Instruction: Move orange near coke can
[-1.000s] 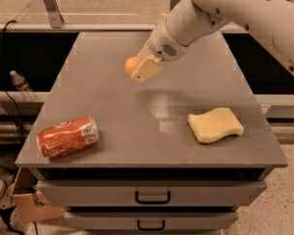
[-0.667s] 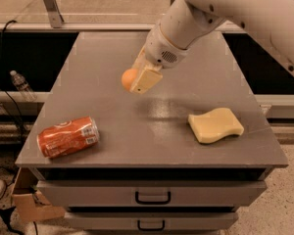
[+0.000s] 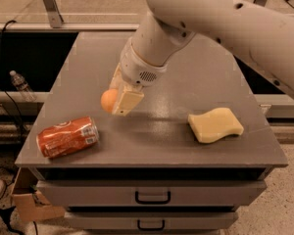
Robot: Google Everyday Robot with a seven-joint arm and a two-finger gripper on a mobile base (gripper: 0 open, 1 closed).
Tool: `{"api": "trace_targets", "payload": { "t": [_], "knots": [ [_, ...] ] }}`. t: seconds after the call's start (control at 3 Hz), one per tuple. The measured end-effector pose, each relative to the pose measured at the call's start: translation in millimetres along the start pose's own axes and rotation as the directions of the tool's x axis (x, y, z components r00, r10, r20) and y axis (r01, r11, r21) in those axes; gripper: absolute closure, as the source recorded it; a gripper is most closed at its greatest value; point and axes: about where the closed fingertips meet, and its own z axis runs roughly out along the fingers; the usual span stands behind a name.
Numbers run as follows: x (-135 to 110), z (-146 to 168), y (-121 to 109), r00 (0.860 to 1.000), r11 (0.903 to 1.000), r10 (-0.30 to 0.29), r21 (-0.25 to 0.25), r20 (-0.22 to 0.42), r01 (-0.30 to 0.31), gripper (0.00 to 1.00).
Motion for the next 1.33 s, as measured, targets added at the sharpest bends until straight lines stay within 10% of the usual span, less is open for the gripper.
{"api": "trace_targets", "payload": {
  "t": [1.33],
  "knots": [
    [-16.8,38.3,7.6,0.994,0.9927,-0.105,-0.06,-0.002,0.105,1.0]
  ]
}}
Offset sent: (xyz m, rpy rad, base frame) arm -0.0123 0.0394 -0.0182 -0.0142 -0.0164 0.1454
